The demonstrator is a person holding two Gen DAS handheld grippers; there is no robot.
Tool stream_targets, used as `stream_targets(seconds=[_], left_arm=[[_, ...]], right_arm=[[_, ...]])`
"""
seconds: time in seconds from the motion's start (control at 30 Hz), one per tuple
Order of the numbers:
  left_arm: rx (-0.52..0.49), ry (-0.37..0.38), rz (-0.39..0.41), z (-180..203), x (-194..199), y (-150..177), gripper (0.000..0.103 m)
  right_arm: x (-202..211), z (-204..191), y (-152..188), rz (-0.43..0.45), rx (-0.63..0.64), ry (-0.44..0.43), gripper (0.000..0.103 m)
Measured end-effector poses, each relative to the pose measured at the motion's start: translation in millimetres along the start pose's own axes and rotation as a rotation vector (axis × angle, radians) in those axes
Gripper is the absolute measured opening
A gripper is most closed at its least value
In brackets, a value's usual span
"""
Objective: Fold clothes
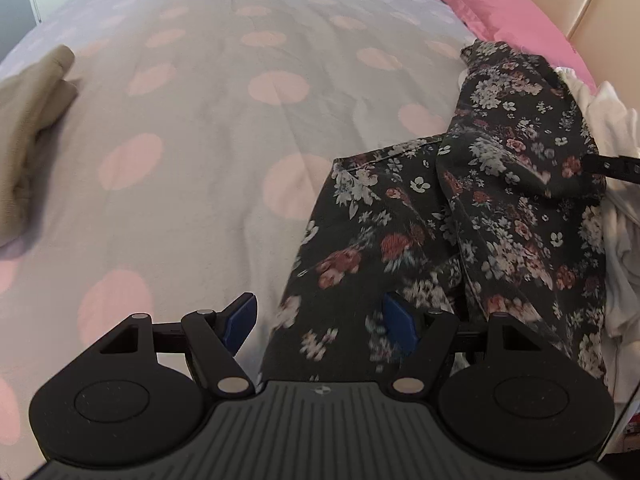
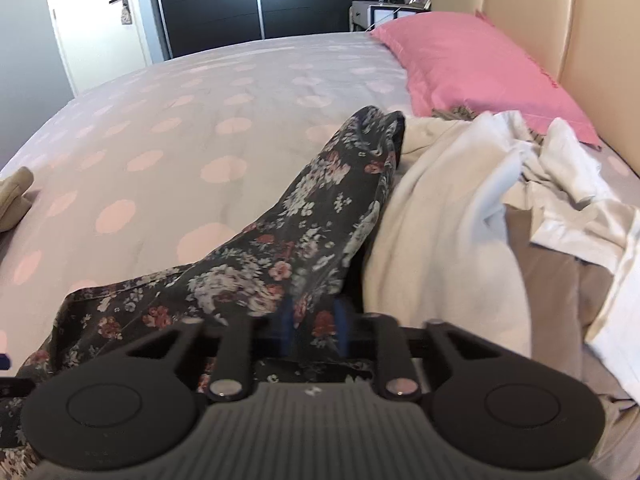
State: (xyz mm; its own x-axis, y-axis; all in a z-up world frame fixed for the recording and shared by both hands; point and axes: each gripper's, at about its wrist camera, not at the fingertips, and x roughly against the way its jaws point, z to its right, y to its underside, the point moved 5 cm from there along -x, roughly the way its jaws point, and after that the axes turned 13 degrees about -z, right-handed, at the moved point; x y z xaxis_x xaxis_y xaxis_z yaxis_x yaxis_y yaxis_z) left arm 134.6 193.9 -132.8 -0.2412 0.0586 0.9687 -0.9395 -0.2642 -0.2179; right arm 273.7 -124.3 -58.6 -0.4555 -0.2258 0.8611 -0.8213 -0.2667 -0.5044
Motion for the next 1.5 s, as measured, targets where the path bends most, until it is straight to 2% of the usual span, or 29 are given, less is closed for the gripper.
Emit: stream_targets(seconds=[0.03, 0.07, 0.1, 0.17, 0.23, 0.3, 0.4, 0.5, 0.6, 0.73, 0.87, 0.97, 1.03, 1.13, 1.33, 1.4, 1.47, 1.5], left_arm=[[0.012, 0.019, -0.015, 1, -5, -2, 0.055], [0.026, 0.046, -0.031, 1, -9, -2, 0.033], [0.042, 0.064, -0.047, 1, -12, -3, 0.027], [0.031, 0.040, -0.039, 3, -10, -2, 0.011], [0.013, 0.033, -0.006, 4, -1, -1, 0.006], [0.023, 0.035, 0.038, 0, 14, 1, 0.004], [0.024, -0.008, 0.137, -8, 51, 3, 0.003], [0.036, -0.055, 0.245, -26, 101, 7, 0.002], [0.069, -0.132, 0.363, -54, 159, 12, 0.002], [0.127, -0.205, 0.480, -92, 228, 22, 0.002], [0.173, -0.283, 0.582, -114, 276, 30, 0.002], [0.182, -0.361, 0.617, -125, 295, 36, 0.002], [0.186, -0.432, 0.595, -134, 290, 35, 0.002], [0.223, -0.488, 0.509, -159, 265, 37, 0.003], [0.253, -0.481, 0.332, -197, 217, 63, 0.006], [0.257, -0.457, 0.318, -199, 213, 72, 0.011], [0.247, -0.417, 0.312, -199, 213, 81, 0.030], [0.242, -0.400, 0.311, -196, 215, 85, 0.033]], right_arm=[[0, -1, 0, 0.000, 0.008, -0.015, 0.003], [3, -4, -1, 0.007, 0.014, -0.037, 0.003], [6, -7, -1, 0.015, 0.021, -0.058, 0.003], [21, -21, -2, 0.042, 0.040, -0.097, 0.003], [35, -35, -3, 0.069, 0.058, -0.135, 0.003], [50, -49, -3, 0.097, 0.076, -0.173, 0.003], [79, -71, -4, 0.158, 0.106, -0.222, 0.002], [127, -89, -10, 0.290, 0.124, -0.240, 0.002], [172, -94, -19, 0.402, 0.094, -0.253, 0.002], [232, -98, -28, 0.563, 0.074, -0.243, 0.002], [298, -102, -38, 0.719, 0.063, -0.275, 0.002], [337, -114, -36, 0.774, 0.092, -0.354, 0.002], [344, -131, -25, 0.750, 0.135, -0.410, 0.002], [336, -160, -4, 0.674, 0.208, -0.481, 0.002], [269, -231, 62, 0.432, 0.340, -0.576, 0.002], [243, -250, 83, 0.355, 0.354, -0.599, 0.002], [218, -267, 101, 0.284, 0.351, -0.638, 0.002], [206, -276, 109, 0.248, 0.352, -0.656, 0.002]])
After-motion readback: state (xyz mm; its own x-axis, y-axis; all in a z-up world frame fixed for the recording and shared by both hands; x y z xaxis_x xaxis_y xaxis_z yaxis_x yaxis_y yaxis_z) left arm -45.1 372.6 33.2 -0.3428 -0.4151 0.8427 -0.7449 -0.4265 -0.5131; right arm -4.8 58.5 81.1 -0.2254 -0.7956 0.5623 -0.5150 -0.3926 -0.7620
